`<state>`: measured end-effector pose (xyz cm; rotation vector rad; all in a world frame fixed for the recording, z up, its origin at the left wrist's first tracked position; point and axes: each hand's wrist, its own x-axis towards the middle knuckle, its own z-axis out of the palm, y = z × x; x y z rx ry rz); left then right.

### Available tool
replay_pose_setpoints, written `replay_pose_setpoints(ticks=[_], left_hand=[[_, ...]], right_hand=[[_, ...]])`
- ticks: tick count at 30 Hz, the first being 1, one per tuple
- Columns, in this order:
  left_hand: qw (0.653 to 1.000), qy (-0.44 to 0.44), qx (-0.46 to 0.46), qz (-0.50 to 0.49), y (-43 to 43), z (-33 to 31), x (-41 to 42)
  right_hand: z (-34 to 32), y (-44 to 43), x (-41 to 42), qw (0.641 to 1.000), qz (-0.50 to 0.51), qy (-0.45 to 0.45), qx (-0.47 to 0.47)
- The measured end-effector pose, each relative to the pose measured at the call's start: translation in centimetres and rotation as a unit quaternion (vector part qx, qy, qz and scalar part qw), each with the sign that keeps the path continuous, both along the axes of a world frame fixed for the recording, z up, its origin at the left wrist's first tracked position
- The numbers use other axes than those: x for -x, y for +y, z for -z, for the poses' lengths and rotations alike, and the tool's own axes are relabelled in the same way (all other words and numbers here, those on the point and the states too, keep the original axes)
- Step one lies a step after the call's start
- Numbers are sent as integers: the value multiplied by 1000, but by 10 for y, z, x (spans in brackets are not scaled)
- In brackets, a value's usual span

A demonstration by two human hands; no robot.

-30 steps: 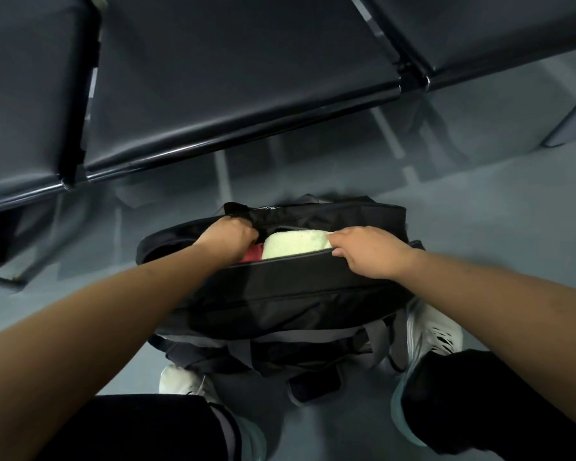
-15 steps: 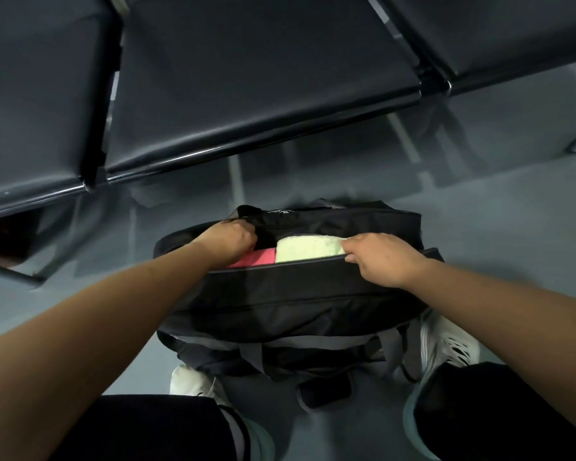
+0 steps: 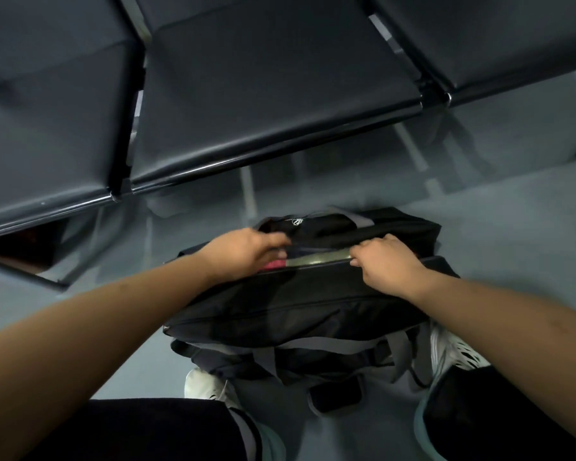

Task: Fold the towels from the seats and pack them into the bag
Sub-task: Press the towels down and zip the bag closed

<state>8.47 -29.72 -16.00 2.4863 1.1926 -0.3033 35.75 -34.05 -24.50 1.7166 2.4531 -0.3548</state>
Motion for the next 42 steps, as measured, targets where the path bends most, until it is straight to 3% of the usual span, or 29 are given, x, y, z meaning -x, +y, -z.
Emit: replay_pose_setpoints(ticks=[2,4,6,9,12,14,17,19,24,27,30,35,40,42], left_hand=[[996,45,-20,74,-7,10,1],[992,19,-20,126,-6,19,0],[992,7,-8,125,-1,20,-6],[993,31,81,84,-1,19,-23],[996,55,29,64,-11,26,-50],[998,27,-21,43,-15,35,-65],[996,-69,-17,53,-24,51,-82],[997,-64,-4,53,-31,60,-86],[996,-12,-48,80,-34,70,-96],[994,-10,-45,96,-30,70,-99],[993,-26,-38,110,-23,71,-106],[990,-85,-20,113,-14,74,-126],[969,-242,42,-16,10,49,-131],[976,-199,87,-25,16,35,-133]], right_hand=[[1,-9,-2,997,-9,24,-72],[1,-17,-8,984,-28,57,-164],[-2,-23,-15,975,-32,73,-208],[-6,-28,-18,965,-23,100,-240],[-5,-29,-13,966,-39,116,-229],[-2,-28,-12,966,-23,134,-221],[8,-26,-20,966,-16,143,-215],[13,-26,-28,973,-26,124,-193],[18,-34,-58,996,-66,32,-44],[17,-34,-93,998,-8,-5,60],[17,-34,-112,993,48,31,102],[6,-24,-103,985,93,143,35],[21,-30,-116,951,168,241,90],[22,-31,-112,930,220,284,80]])
